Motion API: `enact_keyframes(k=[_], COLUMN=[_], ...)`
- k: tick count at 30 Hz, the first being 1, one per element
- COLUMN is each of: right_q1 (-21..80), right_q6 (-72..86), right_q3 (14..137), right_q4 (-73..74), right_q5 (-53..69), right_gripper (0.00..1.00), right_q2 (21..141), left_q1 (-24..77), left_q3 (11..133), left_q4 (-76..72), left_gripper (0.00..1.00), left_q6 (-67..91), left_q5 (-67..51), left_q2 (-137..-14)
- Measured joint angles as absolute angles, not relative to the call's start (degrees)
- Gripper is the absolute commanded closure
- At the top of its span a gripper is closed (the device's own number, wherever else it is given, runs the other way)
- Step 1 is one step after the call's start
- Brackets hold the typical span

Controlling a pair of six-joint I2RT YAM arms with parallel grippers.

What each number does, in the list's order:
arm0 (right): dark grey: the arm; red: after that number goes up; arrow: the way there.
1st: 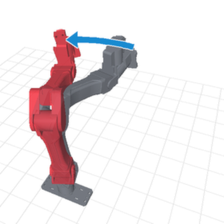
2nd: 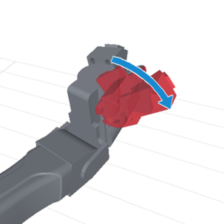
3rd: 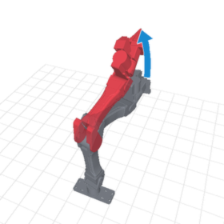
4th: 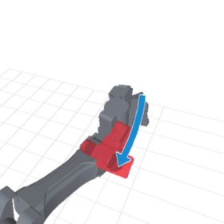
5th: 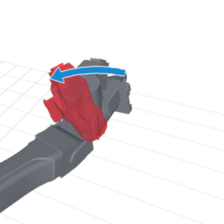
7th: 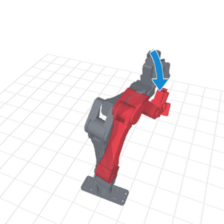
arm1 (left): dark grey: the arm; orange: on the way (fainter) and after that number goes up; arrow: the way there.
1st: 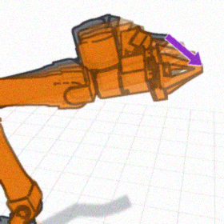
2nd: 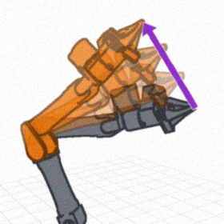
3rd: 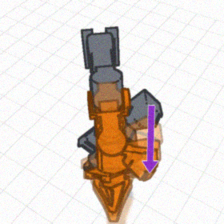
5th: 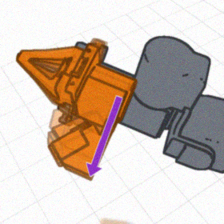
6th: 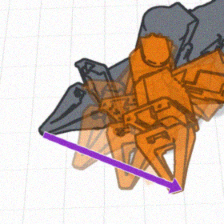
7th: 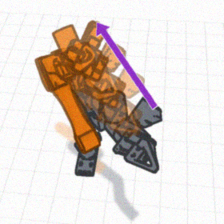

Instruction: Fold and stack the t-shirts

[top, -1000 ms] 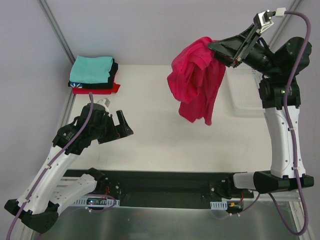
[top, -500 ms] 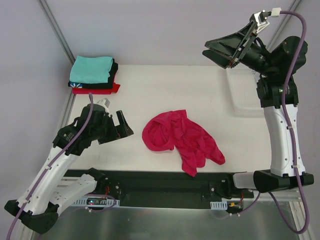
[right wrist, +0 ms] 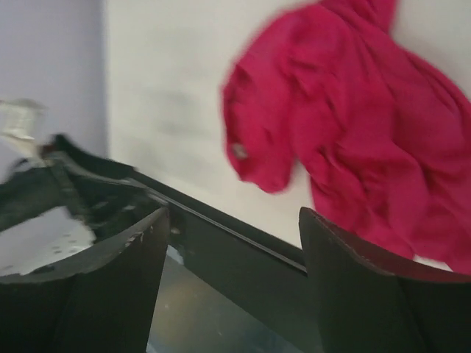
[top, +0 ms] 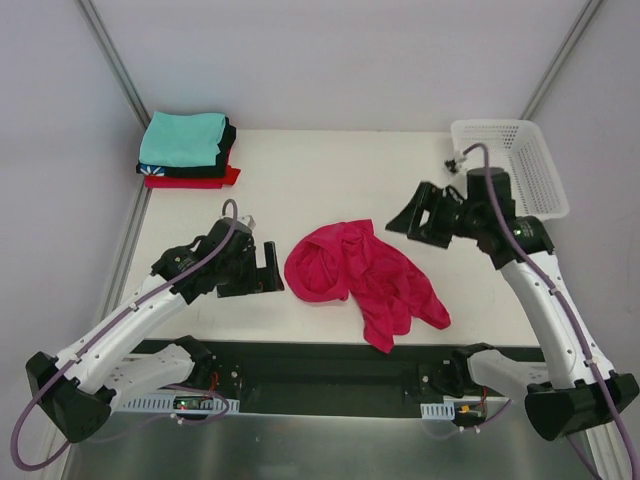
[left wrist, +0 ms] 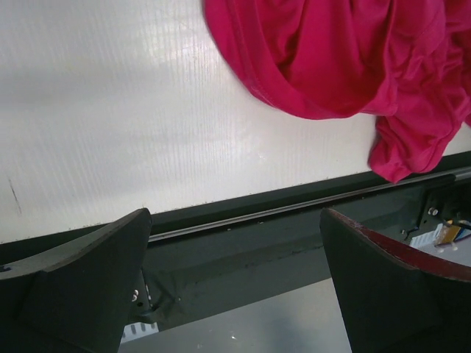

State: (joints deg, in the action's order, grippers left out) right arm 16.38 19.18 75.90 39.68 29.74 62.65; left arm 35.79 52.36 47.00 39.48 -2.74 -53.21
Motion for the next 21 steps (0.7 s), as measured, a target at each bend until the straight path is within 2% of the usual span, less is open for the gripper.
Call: enact_keyframes(k=[3, 6, 12, 16, 21], right_q1=[20.08, 26.96, 44.56, 53.19, 57.01], right_q6=[16.43, 15.73, 17.63, 19.99, 21.63], right_q3=[65.28, 61.04, 60.58, 61.36, 61.93], right_q4=[45.06, 48.05, 49.5, 49.74, 50.72], right_q5=[20.47, 13.1, -0.03, -7.62, -17.47], right_gripper=[0.29, 0.32, 0.41, 0.38, 0.38], right_q2=[60.62, 59.18, 59.4, 63.11, 66.59], left_q1=[36.82, 36.77, 36.75, 36.69, 36.64], left_q3=[51.05, 50.87, 50.94, 51.37, 52.86], left_q4=[46.11, 45.47, 45.34, 45.95, 47.68], left_gripper=[0.01, 0.01, 0.01, 0.01, 0.01], left_q6=[39.48, 39.46, 39.46, 39.46, 39.44], left_q5=[-1.8, 0.21, 0.8, 1.37, 3.11], left_q2=[-53.63, -52.9, -52.58, -52.58, -51.57])
